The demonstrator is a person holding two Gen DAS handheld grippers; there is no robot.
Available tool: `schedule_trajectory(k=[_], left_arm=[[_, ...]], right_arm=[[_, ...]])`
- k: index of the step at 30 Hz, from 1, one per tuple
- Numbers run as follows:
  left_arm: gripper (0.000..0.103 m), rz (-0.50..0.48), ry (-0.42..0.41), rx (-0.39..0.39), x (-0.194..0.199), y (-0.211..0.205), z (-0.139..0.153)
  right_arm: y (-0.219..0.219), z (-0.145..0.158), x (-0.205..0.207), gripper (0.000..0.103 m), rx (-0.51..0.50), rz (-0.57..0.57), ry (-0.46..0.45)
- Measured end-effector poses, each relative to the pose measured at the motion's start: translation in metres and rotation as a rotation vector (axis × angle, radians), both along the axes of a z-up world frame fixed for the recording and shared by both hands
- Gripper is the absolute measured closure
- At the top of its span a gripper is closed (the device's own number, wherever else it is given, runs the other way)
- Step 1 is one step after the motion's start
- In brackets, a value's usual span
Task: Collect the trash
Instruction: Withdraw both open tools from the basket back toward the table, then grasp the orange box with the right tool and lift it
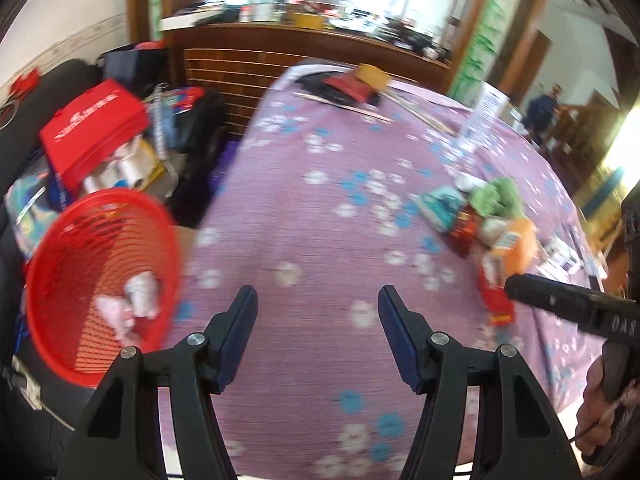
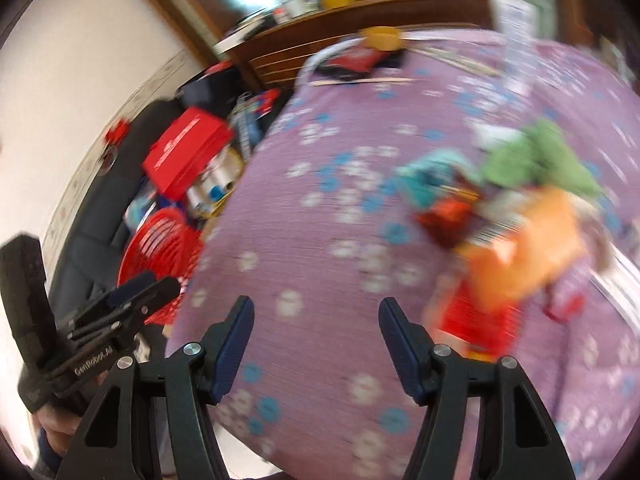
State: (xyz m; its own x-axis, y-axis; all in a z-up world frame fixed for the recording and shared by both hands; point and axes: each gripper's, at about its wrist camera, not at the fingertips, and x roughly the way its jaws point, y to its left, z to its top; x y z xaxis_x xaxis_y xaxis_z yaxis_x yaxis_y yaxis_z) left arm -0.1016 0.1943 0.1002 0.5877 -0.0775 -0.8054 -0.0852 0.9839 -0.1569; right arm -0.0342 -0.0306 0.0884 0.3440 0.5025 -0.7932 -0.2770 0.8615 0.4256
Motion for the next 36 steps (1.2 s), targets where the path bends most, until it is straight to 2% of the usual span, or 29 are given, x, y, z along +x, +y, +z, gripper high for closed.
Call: schedule_trajectory(k=[5, 8, 13, 22, 26, 36], left_arm=[[0.042, -0.099, 0.006, 0.013, 0.011, -0.055, 0.001], [0.042, -0.137, 0.011, 0.023, 0.016, -0.078, 0.0], [0.042, -0.16, 0.033, 0.041, 0.017, -0.095, -0.004], [0.042, -0.16, 0.045, 0.09, 0.007, -0.096, -0.006], [0.042, -0.172, 0.057, 0.094, 0.01, -0.101, -0.01], [0.042, -0.271, 0.115, 0.053, 0.048, -0.146, -0.036]], right_arm=[[-0.081, -0.01, 0.007, 0.033, 0.018, -0.177, 0.042], [-0.108, -0.018, 0.017, 0.031, 0.039, -0.23, 0.071], [-0.117, -0.034, 0.042, 0.029, 0.084, -0.251, 0.107], [-0.092, -0.068, 0.081, 0.031, 0.133, -0.264, 0.173], [-0.089, -0.06, 0.079, 0.048, 0.15, -0.237, 0.14], [-0.131, -0.019, 0.03, 0.05, 0.149, -0.226, 0.038]])
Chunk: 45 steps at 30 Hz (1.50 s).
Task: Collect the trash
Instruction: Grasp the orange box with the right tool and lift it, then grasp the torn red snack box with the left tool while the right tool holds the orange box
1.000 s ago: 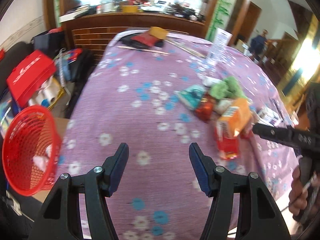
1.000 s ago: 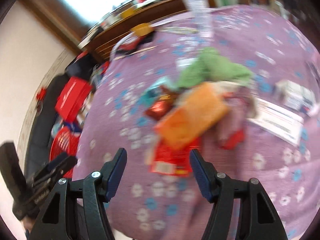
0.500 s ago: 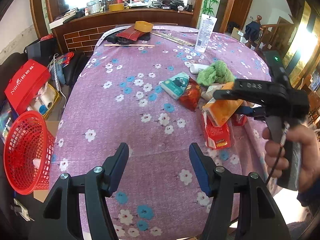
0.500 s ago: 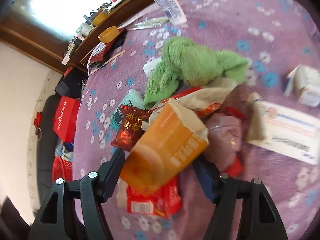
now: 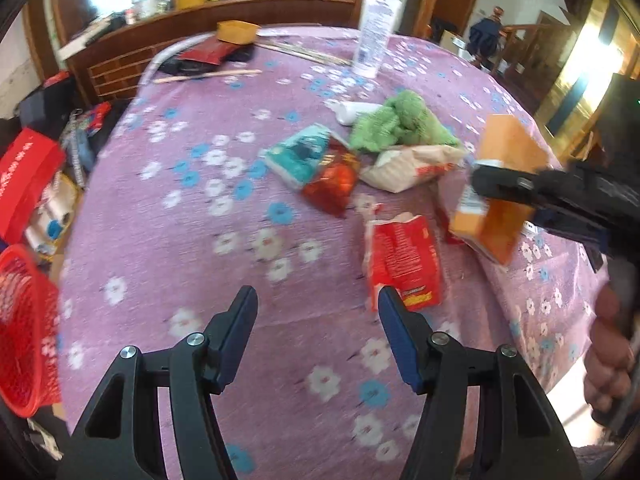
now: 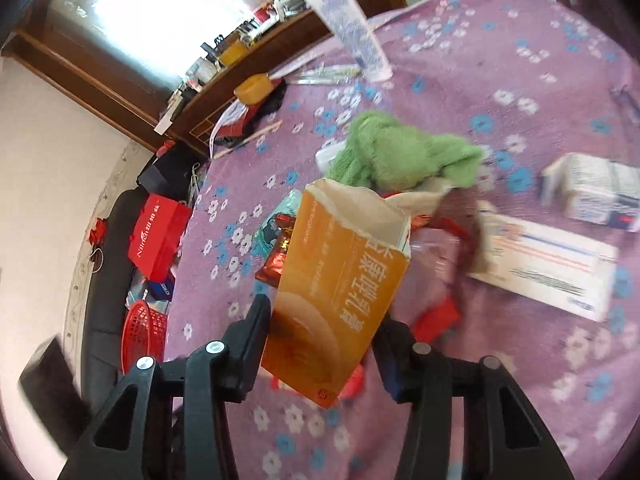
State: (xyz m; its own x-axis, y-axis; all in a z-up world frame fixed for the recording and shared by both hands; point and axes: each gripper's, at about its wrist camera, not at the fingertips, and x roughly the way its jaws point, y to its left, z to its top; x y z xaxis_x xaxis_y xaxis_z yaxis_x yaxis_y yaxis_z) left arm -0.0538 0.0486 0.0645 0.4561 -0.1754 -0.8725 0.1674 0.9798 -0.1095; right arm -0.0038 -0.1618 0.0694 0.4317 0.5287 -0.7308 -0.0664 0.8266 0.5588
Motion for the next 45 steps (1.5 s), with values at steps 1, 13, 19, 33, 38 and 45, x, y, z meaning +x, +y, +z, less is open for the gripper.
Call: schedule_trajectory(k=[1, 13, 19, 33, 38, 45], left_arm=[[0.042, -0.009, 0.01, -0.004, 0.007, -0.006, -0.005], [0.092, -0.031, 0.108, -0.047, 0.048, -0.043, -0.048], [0.098, 0.005, -0.015, -0.003, 0.024, -0.034, -0.023], [0.1, 0.235, -0.214, 0.134, -0.03, 0.033, 0.031], [0.1, 0.272, -0.231, 0.178, -0.043, 0.042, 0.034], [0.1, 0.295, -0.245, 0.213, -0.049, 0.047, 0.035]], right_arm=[[-0.005, 0.002, -0.005, 0.05, -0.004, -0.003, -0.001], [-0.04, 0.015, -0.041, 0.05, -0.056, -0.018, -0.039], [-0.026, 0.014, -0.039, 0.05, -0.083, 0.02, -0.048], [0.062, 0.013, -0.043, 0.05, -0.209, 0.252, -0.13], [0.078, 0.012, -0.044, 0.05, -0.217, 0.294, -0.141], [0.085, 0.012, -0.044, 0.05, -0.218, 0.313, -0.142]])
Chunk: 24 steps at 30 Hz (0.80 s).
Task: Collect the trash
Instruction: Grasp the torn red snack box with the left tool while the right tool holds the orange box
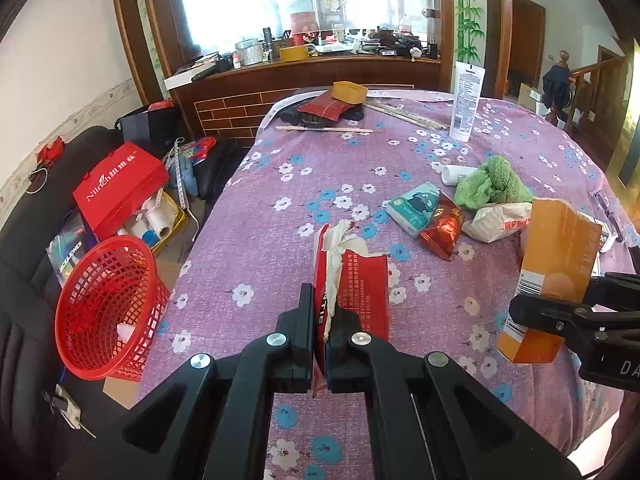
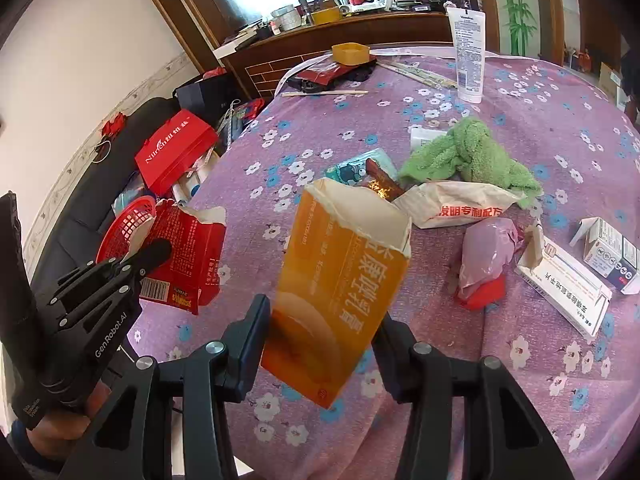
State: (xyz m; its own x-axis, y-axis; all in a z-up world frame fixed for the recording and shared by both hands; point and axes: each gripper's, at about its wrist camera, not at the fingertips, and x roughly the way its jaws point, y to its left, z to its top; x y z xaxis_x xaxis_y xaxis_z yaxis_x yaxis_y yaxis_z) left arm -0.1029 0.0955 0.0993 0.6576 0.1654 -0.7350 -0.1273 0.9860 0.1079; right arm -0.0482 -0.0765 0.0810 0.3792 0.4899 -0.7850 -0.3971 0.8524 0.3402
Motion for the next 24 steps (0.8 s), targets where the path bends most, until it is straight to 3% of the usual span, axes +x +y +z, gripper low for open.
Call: schedule_trajectory(k=[24], left_arm=[[0.1, 0.014, 0.002, 0.003, -0.004, 0.0069, -0.0061]], right_arm=[[0.0105, -0.0045, -0.0047, 0.05, -0.022, 0.012, 0.022]])
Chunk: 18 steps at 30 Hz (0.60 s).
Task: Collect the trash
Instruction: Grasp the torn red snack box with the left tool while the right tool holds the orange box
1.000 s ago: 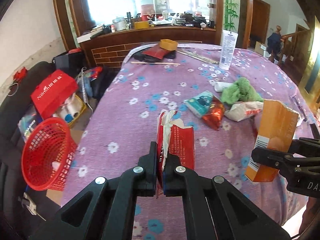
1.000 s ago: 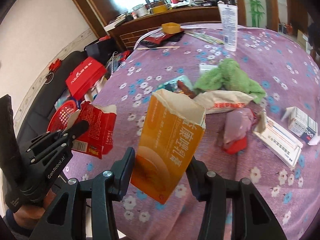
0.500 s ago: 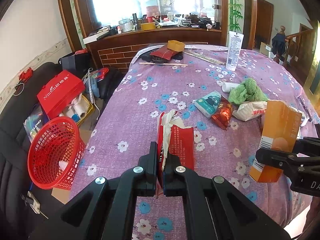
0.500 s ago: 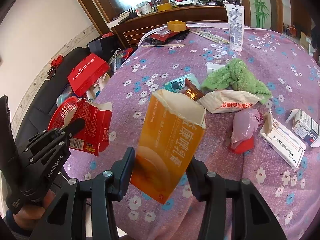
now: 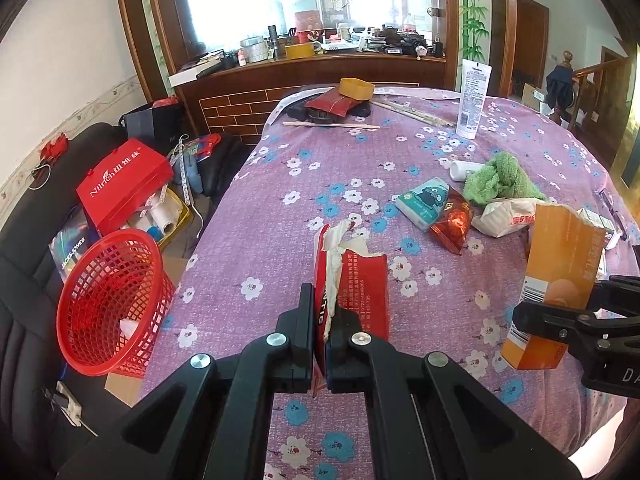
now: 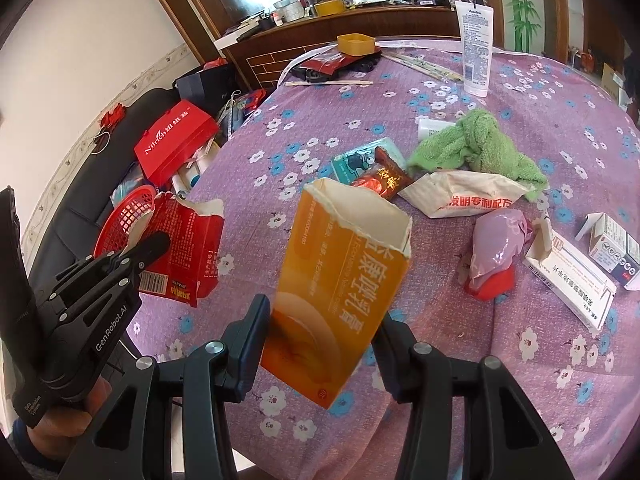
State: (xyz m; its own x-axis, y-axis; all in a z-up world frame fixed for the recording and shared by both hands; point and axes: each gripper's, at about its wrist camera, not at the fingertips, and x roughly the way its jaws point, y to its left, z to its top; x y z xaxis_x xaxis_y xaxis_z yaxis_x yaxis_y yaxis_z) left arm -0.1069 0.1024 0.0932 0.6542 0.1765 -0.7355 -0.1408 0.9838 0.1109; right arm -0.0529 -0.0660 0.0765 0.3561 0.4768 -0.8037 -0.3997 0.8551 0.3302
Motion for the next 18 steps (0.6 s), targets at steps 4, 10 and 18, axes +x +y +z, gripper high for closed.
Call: schedule_trajectory(k=[4, 10, 18], left_arm=[[0.1, 0.005, -0.006, 0.0, -0.001, 0.002, 0.0], [0.1, 0.019, -0.012, -0.006, -0.003, 0.008, 0.002], [0.1, 0.043, -0.019, -0.013, -0.008, 0.018, 0.003]], right_arm=[[0.002, -0.001, 0.001, 0.049, -0.005, 0.006, 0.001], [0.007, -0.001, 0.0, 0.049, -0.01, 0.014, -0.001], [0.015, -0.002, 0.0, 0.049, -0.016, 0.029, 0.002]])
